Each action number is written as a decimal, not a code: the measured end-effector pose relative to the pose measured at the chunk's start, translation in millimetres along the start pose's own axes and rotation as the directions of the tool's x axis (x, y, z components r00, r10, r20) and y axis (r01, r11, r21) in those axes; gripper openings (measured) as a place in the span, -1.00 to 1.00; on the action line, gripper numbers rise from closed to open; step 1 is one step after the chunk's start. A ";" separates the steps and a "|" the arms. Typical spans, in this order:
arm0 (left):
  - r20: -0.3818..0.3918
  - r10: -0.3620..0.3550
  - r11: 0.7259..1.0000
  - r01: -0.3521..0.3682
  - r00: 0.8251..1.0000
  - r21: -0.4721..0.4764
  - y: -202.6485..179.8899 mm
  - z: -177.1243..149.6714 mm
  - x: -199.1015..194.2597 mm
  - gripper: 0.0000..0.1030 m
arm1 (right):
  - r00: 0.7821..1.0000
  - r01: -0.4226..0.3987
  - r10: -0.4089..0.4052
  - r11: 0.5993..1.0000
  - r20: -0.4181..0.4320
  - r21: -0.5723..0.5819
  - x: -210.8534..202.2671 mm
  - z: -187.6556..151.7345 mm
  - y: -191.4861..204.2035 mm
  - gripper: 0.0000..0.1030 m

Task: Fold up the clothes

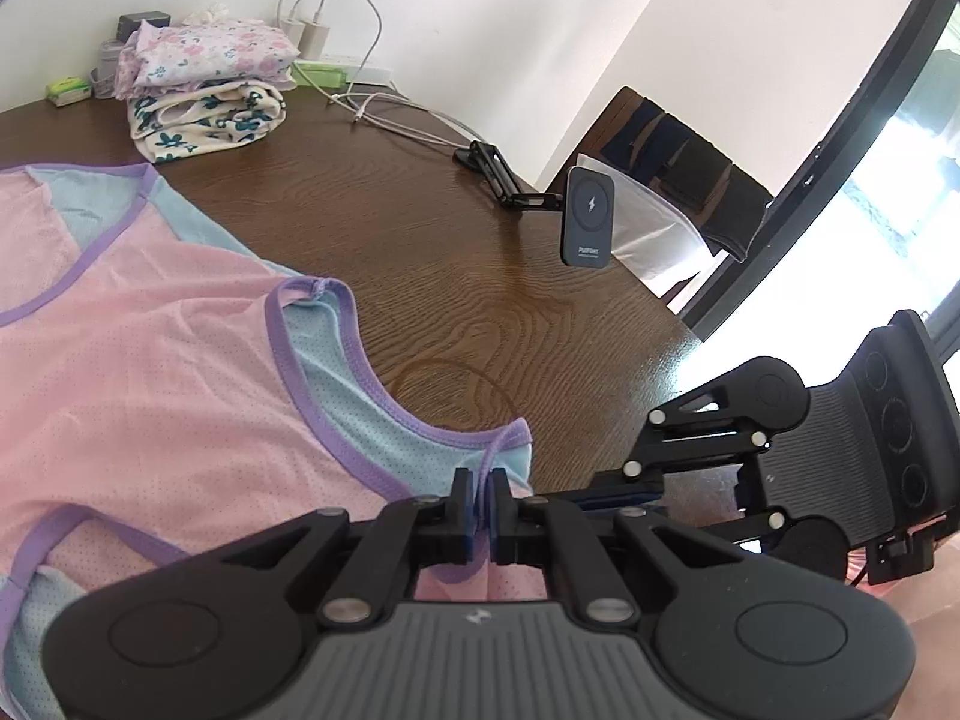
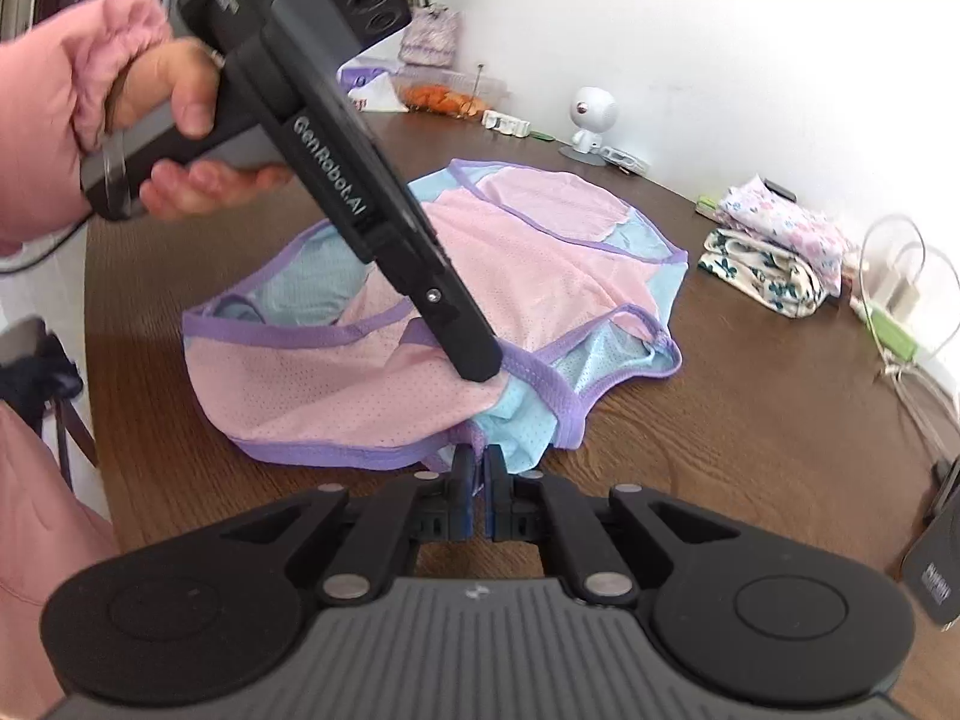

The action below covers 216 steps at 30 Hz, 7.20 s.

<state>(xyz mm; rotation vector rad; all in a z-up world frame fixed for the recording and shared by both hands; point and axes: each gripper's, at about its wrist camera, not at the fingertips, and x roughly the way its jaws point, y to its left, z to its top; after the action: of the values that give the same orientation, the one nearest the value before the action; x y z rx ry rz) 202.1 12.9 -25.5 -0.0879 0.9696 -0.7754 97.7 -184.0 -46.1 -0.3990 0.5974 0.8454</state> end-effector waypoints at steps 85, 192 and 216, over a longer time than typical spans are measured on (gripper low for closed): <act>-0.012 0.308 0.933 -0.299 0.951 0.201 -75.5 -111.7 -53.5 -0.52 | 0.988 -0.131 0.088 0.916 0.129 0.380 -23.3 0.2 -3.0 -0.18; 0.256 0.385 0.901 -0.421 0.887 0.104 -76.6 -164.4 -96.1 -0.24 | 0.824 -0.499 0.562 0.778 -0.067 0.383 57.2 88.2 18.1 -0.94; 0.200 0.329 0.927 -0.357 0.923 0.119 -77.4 -157.2 -89.3 -1.00 | 0.819 -0.509 0.570 0.776 -0.066 0.373 57.1 87.2 17.4 -0.94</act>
<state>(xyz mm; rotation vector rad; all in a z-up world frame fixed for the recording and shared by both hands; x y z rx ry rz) 9.7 53.5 -23.3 0.1442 0.7263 -0.5040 142.2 -92.7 -17.1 0.0328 1.0378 1.2426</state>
